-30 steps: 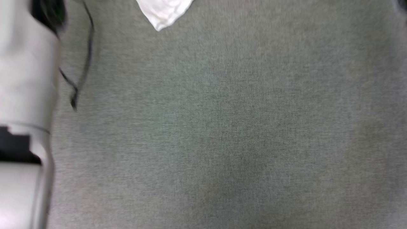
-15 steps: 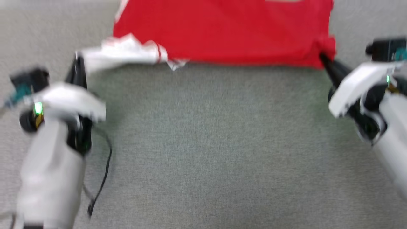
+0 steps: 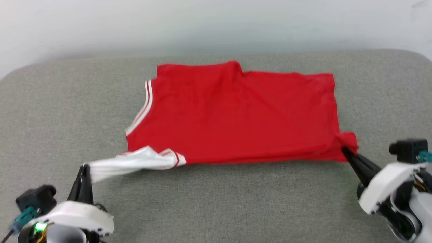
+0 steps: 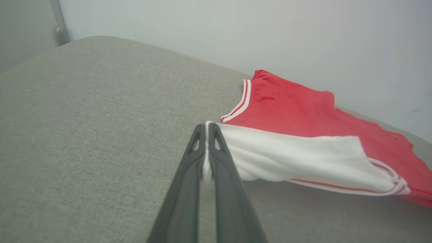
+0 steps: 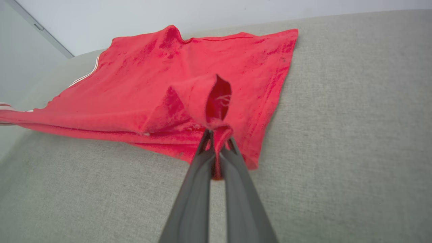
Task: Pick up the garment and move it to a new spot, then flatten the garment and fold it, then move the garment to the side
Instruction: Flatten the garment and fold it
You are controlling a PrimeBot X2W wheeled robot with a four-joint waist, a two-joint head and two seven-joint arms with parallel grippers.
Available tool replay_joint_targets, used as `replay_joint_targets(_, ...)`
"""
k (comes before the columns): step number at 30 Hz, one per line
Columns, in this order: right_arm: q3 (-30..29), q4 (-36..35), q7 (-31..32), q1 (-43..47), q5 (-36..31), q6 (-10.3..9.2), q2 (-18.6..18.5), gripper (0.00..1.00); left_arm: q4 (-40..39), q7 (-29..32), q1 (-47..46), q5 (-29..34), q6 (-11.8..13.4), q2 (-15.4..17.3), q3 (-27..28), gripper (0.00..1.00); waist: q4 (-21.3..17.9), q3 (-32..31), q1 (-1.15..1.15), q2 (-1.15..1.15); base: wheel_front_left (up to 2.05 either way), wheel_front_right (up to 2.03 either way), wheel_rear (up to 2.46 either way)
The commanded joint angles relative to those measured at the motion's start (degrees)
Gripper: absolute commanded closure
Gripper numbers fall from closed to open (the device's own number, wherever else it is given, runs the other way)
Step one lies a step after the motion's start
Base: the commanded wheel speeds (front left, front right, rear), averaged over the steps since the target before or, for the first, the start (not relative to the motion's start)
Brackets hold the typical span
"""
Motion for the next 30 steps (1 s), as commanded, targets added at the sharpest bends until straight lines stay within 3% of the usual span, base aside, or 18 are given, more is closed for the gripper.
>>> replay_joint_targets(1,-0.99,-0.25,0.36,1.73,-0.35,-0.12,-1.06,1.0,-1.34,0.48,1.38,-0.2,0.89,0.52,0.67,1.0,0.28,-0.87,0.02,0.0,0.0,0.0,0.0)
replay_joint_targets(7,-10.06,-6.24,3.99,12.09,-3.1,-0.12,-0.49,1.0,-15.29,4.93,10.04,-0.37,5.84,1.52,1.72,1.0,1.13,-2.01,0.02,0.0,0.0,0.0,0.0)
replay_joint_targets(12,-18.3,-11.99,9.13,17.53,-7.84,-0.12,2.34,1.0,-21.57,7.81,10.88,0.39,7.49,2.61,0.98,1.0,1.01,-1.59,0.02,0.0,0.0,0.0,0.0)
replay_joint_targets(20,-25.67,-16.06,17.85,15.01,-16.25,-0.1,9.28,1.0,-16.49,8.71,1.15,-0.51,4.01,2.06,-1.59,1.0,-0.07,1.64,0.02,0.0,0.0,0.0,0.0)
replay_joint_targets(30,-25.04,-10.3,20.51,6.77,-19.94,-0.09,12.94,1.0,0.42,7.81,-13.53,-1.06,-1.84,-0.16,-5.2,1.0,-0.81,7.36,0.02,0.0,0.0,0.0,0.0)
